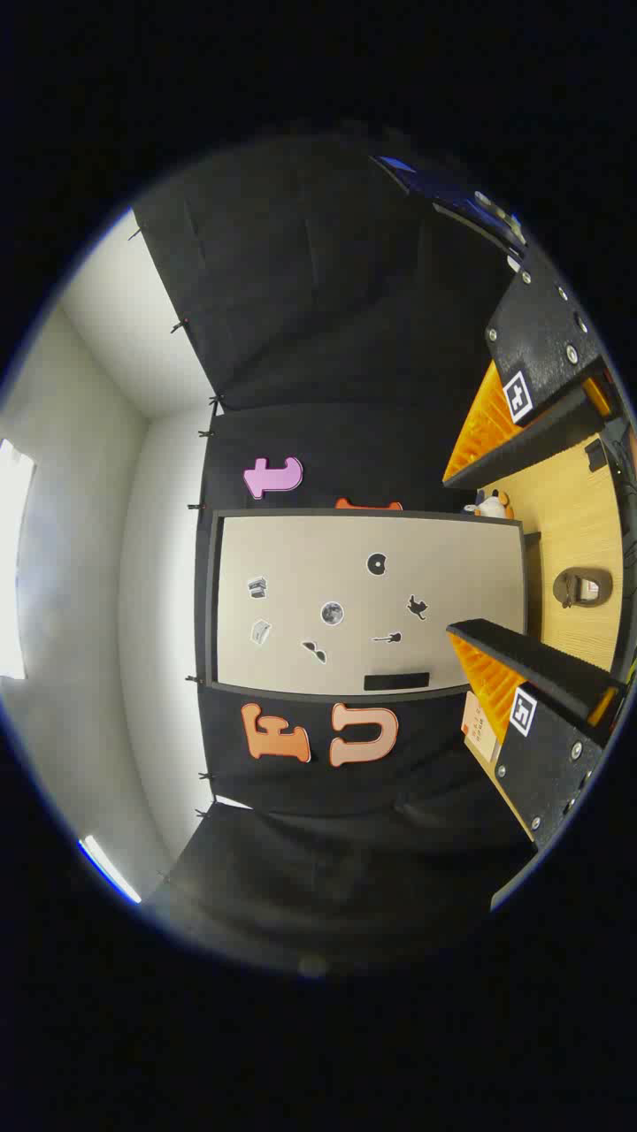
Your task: Open the shoe cabinet door, grab the shoes and put them into the shoe cabinet, then close the shoe cabinet door.
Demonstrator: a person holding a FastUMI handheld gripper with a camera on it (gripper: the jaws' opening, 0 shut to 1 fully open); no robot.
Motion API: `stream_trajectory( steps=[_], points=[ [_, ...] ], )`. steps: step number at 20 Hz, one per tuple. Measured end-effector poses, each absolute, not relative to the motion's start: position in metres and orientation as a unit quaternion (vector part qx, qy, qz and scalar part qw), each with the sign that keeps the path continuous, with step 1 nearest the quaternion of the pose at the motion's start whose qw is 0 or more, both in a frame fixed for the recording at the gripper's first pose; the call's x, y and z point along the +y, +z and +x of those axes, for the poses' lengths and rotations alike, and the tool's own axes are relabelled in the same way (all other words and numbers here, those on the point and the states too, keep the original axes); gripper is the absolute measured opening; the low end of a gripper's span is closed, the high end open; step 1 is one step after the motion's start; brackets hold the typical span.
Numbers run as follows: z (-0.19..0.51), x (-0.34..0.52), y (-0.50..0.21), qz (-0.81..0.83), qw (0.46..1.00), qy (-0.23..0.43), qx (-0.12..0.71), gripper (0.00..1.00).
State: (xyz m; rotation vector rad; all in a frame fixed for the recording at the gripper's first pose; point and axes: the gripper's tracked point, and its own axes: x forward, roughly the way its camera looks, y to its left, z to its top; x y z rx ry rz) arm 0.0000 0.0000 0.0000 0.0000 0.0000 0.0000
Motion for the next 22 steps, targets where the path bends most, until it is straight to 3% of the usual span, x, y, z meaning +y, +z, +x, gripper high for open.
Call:
stream_trajectory(
  steps=[12, 22],
  points=[
    [0.0, 0.005, 0.001, -0.002, 1.0, 0.013, 0.006, 0.93],
    [0.052, 0.071, -0.011, -0.011, 0.999, 0.038, 0.017, 0.93]
  ],
)
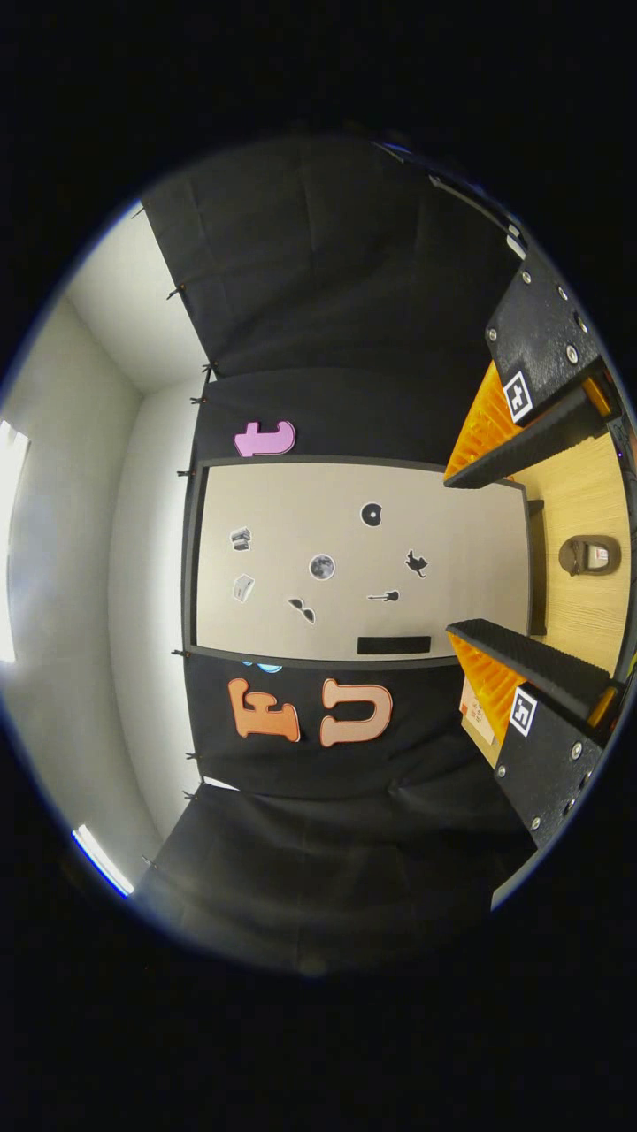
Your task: Open the shoe cabinet door, grab the shoes and put them into the shoe cabinet, then close the shoe cabinet door.
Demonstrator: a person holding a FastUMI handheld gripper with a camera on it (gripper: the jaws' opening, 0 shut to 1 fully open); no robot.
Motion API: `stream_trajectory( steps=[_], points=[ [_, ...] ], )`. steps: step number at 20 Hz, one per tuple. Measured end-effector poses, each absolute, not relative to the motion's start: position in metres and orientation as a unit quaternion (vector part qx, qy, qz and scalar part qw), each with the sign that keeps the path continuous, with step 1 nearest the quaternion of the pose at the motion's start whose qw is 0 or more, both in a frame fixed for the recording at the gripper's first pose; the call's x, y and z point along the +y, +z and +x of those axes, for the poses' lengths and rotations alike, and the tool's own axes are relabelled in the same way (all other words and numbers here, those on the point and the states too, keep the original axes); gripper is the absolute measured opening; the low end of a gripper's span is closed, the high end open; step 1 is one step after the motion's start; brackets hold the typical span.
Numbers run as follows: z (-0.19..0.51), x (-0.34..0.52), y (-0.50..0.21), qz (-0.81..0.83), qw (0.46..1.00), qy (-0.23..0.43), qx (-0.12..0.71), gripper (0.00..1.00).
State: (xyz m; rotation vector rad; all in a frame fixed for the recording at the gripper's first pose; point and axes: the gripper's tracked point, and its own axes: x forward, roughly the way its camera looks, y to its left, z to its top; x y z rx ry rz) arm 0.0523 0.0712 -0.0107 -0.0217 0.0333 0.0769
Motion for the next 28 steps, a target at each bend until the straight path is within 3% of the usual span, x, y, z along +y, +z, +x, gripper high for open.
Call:
stream_trajectory(
  steps=[24, 28],
  points=[
    [0.229, 0.206, -0.046, -0.01, 0.997, 0.063, 0.039, 0.94],
    [0.266, 0.212, -0.054, -0.008, 0.997, 0.069, 0.045, 0.89]
  ],
)
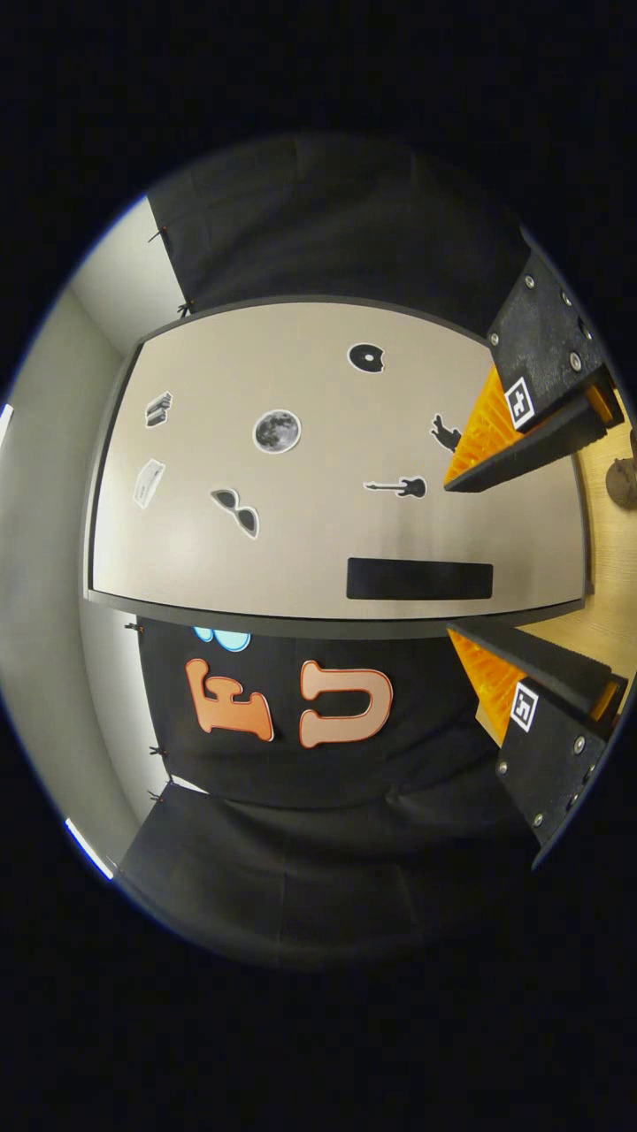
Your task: Open the shoe cabinet door, grab the shoes and put them into the shoe cabinet, then close the shoe cabinet door.
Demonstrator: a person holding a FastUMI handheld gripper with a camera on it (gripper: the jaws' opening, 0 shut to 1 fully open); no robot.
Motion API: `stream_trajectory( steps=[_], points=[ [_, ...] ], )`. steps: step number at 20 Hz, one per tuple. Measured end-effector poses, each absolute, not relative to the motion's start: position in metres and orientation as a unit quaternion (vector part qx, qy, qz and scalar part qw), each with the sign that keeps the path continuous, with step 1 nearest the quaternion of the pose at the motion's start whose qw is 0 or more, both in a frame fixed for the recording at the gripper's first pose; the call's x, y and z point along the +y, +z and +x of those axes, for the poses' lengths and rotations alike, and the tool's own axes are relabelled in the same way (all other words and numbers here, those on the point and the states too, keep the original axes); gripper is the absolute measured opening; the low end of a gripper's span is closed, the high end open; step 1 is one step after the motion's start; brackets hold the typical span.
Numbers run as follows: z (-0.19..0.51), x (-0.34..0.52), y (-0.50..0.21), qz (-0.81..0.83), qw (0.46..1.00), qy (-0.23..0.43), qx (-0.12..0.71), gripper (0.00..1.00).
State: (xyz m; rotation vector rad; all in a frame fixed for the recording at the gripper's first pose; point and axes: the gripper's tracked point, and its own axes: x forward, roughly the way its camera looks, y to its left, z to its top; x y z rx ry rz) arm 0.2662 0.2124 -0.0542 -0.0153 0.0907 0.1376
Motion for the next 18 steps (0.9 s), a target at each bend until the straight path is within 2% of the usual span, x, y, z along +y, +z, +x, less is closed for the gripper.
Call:
stream_trajectory(
  steps=[4, 10, 14, 15, 17, 18],
  points=[
    [0.292, 0.226, -0.061, 0.006, 0.995, 0.084, 0.051, 0.89],
    [0.322, 0.237, -0.063, 0.003, 0.995, 0.089, 0.046, 0.77],
    [0.332, 0.245, -0.063, 0.004, 0.994, 0.096, 0.045, 0.61],
    [0.332, 0.247, -0.065, 0.003, 0.994, 0.101, 0.051, 0.53],
    [0.334, 0.245, -0.065, 0.009, 0.994, 0.1, 0.053, 0.43],
    [0.335, 0.245, -0.066, 0.019, 0.994, 0.099, 0.052, 0.41]
  ],
)
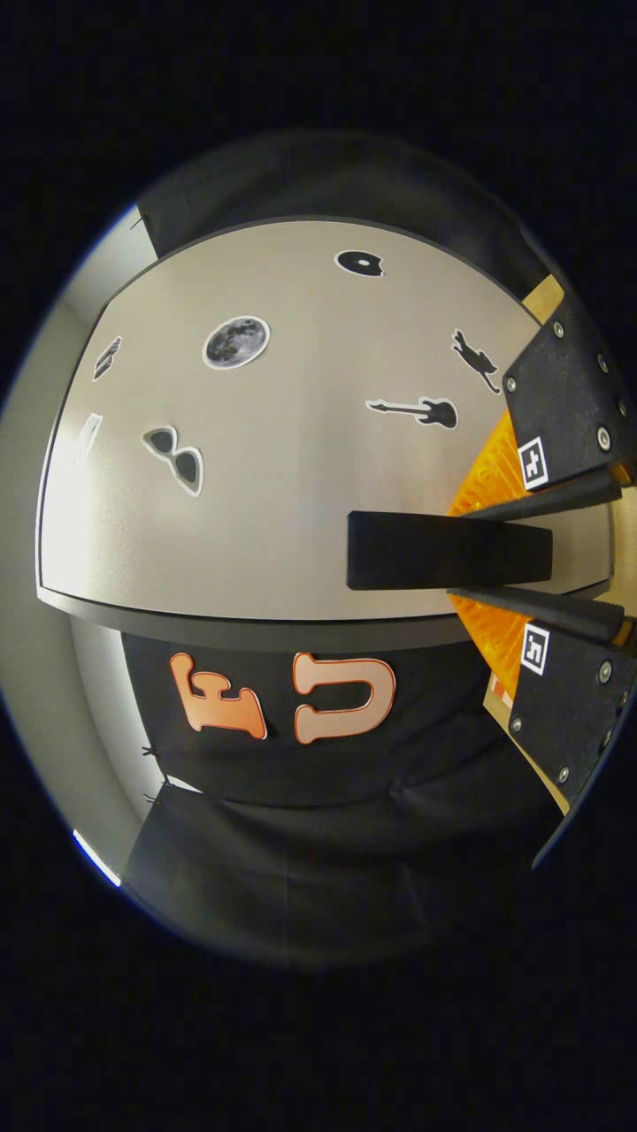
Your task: Open the shoe cabinet door, grab the shoes and put them into the shoe cabinet, then close the shoe cabinet door.
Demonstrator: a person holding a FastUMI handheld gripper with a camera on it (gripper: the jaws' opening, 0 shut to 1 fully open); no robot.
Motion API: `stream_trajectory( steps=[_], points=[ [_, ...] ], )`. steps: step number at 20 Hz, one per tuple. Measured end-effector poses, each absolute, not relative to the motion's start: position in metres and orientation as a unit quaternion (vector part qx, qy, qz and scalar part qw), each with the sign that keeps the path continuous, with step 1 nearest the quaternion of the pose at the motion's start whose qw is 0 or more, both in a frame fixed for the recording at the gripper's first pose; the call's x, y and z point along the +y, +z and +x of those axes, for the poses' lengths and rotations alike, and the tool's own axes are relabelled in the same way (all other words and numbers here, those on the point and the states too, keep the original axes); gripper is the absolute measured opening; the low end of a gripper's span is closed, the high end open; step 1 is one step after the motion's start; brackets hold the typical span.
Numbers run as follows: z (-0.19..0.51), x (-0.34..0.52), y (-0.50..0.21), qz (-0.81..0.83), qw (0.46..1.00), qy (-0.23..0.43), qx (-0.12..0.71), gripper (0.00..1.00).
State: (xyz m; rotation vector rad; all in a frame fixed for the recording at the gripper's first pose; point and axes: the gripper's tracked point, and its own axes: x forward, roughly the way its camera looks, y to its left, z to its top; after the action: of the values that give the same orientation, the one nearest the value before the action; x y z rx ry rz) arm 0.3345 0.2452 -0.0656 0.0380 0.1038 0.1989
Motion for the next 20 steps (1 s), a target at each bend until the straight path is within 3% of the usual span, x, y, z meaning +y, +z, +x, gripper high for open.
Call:
stream_trajectory(
  steps=[5, 20],
  points=[
    [0.334, 0.246, -0.066, 0.023, 0.993, 0.103, 0.054, 0.32],
    [0.317, 0.235, -0.064, 0.038, 0.996, 0.06, 0.058, 0.22]
  ],
)
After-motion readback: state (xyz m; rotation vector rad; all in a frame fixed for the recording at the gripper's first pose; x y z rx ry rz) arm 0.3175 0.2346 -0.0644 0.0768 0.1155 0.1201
